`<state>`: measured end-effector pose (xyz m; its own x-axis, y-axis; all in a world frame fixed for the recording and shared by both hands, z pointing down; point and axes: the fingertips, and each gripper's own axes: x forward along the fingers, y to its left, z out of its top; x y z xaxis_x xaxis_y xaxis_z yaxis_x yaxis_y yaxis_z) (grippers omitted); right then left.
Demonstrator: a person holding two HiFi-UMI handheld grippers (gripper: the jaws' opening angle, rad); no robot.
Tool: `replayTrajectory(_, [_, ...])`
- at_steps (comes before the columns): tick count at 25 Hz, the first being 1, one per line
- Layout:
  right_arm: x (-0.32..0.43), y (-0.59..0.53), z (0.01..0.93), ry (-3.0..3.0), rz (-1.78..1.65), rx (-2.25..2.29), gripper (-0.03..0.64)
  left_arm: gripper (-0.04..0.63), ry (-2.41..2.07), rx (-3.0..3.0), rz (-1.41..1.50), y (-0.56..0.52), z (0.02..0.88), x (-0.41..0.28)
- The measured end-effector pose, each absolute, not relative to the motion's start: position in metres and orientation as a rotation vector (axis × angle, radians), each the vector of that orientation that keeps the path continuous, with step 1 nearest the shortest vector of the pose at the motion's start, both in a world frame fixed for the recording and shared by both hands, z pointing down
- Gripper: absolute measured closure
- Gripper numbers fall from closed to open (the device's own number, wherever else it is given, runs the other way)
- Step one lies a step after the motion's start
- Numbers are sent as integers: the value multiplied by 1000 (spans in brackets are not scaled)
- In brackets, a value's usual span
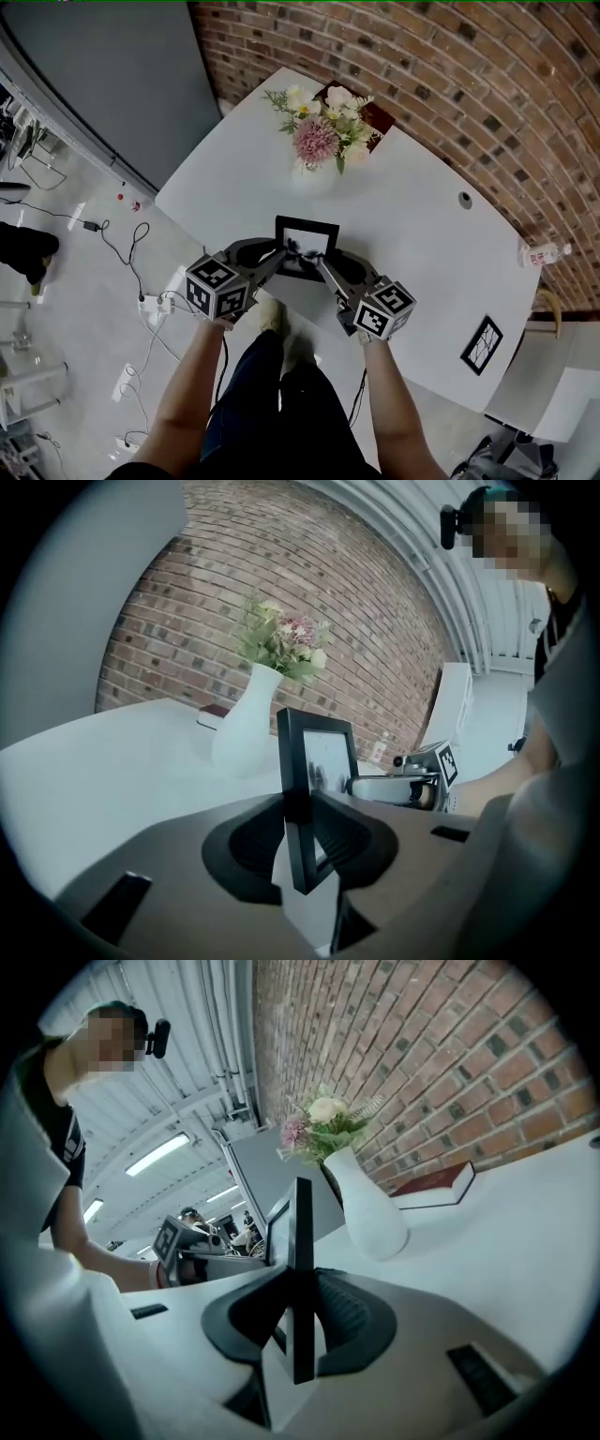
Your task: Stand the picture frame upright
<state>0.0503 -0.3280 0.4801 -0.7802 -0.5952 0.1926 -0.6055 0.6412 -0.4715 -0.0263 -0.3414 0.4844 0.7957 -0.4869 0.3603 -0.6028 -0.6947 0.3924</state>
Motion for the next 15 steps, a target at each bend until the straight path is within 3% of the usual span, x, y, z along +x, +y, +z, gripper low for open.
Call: replayTrajectory(15, [56,-389,499,-2793,679,1144,522,500,-853,2595,373,-406,497,-19])
